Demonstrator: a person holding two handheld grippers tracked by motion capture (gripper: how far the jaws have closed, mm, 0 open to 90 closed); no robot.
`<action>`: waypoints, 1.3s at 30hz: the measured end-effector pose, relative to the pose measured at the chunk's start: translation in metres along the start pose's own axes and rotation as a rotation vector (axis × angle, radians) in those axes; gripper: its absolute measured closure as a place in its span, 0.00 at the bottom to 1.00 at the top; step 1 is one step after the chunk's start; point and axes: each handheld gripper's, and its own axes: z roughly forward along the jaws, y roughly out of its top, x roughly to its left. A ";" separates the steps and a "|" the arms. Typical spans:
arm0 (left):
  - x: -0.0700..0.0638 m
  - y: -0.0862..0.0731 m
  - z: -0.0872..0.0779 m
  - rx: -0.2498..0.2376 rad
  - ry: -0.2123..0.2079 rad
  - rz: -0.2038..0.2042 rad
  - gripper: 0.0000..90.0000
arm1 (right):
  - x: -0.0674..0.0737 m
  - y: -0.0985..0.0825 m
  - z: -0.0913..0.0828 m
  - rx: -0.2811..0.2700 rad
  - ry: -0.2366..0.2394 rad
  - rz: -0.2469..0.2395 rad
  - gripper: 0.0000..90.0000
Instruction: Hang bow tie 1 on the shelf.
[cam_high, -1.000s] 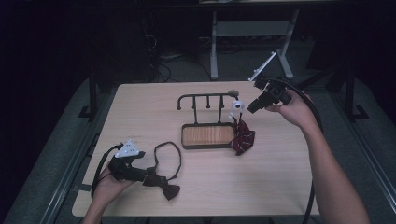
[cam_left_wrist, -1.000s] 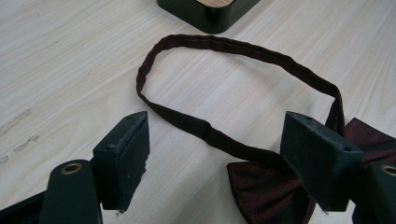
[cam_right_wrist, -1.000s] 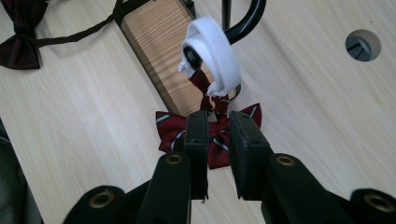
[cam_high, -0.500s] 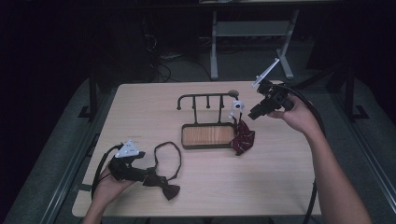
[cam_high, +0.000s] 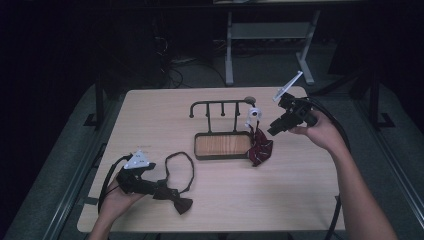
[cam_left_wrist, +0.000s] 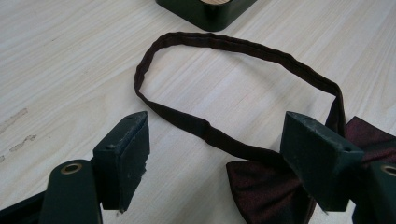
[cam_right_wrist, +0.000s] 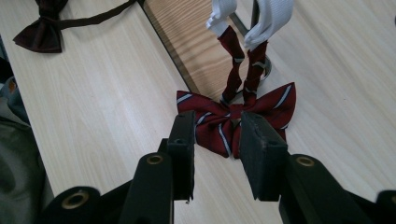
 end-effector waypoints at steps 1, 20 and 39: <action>0.000 0.000 0.000 0.000 0.000 0.000 0.27 | 0.000 -0.001 0.001 -0.004 0.002 -0.002 0.72; 0.000 0.000 0.000 0.001 0.000 0.000 0.27 | 0.002 -0.024 0.016 -0.011 0.048 0.015 0.66; -0.001 0.000 0.001 0.004 -0.001 0.000 0.27 | 0.007 -0.046 0.027 -0.023 0.067 0.027 0.62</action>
